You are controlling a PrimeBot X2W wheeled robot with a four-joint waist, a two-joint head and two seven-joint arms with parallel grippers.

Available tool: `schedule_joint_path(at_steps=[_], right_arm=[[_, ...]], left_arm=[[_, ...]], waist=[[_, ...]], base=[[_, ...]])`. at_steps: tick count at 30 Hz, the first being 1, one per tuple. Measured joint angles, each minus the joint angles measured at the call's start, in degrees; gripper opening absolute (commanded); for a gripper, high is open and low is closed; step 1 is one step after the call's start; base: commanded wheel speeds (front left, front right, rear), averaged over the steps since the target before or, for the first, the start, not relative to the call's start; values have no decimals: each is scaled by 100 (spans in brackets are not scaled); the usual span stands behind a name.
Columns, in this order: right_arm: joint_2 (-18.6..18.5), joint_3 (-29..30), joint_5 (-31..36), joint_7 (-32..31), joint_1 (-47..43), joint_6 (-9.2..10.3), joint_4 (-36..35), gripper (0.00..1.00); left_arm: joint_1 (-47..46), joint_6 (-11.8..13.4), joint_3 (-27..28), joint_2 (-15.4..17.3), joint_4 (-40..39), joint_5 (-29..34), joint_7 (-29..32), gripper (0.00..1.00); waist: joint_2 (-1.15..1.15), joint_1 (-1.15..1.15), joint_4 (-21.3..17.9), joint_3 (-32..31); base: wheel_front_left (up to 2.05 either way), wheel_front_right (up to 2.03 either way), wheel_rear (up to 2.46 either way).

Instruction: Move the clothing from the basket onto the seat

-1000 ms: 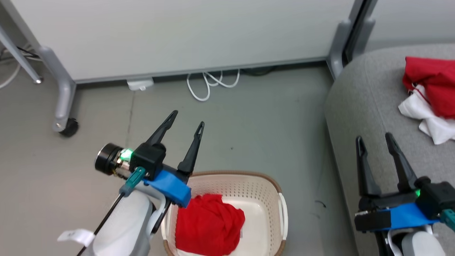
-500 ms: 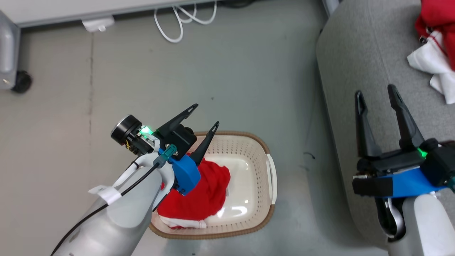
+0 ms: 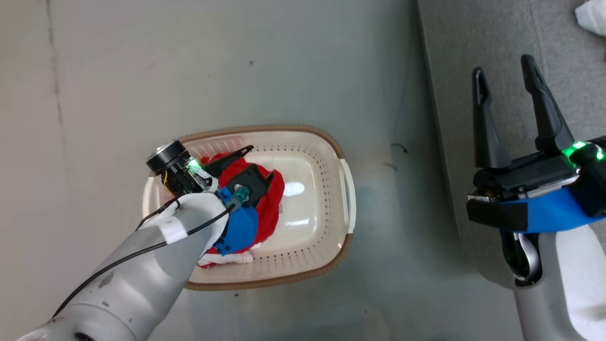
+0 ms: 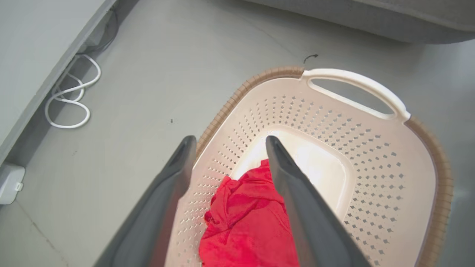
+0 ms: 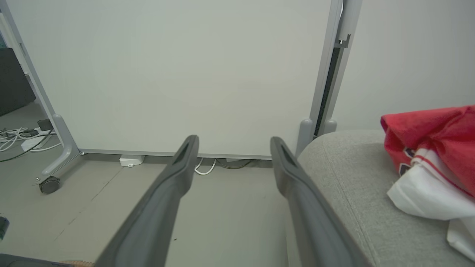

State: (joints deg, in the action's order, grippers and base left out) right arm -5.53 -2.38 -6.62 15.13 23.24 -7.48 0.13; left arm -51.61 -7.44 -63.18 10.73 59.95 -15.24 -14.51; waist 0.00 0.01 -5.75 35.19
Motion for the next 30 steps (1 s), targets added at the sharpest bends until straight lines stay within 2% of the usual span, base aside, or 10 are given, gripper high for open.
schedule_joint_path(at_steps=[5,10,13,30], right_arm=[[8,-75,12,0,170,0,-83,100],[36,-93,19,-1,299,0,-171,100],[60,-111,19,0,364,0,-214,100],[170,-163,196,0,594,0,-677,100]], left_arm=[[-233,-1,-662,-51,444,-60,231,100],[-438,0,-942,-67,775,53,584,100],[-462,-1,-991,-68,946,124,954,100],[-996,-1,-1017,23,1227,1011,1953,100]], waist=[[0,0,-114,399],[0,0,-226,771],[0,0,-287,988],[0,-1,-509,2063]], base=[[0,0,0],[0,0,0],[0,0,0],[0,0,0]])
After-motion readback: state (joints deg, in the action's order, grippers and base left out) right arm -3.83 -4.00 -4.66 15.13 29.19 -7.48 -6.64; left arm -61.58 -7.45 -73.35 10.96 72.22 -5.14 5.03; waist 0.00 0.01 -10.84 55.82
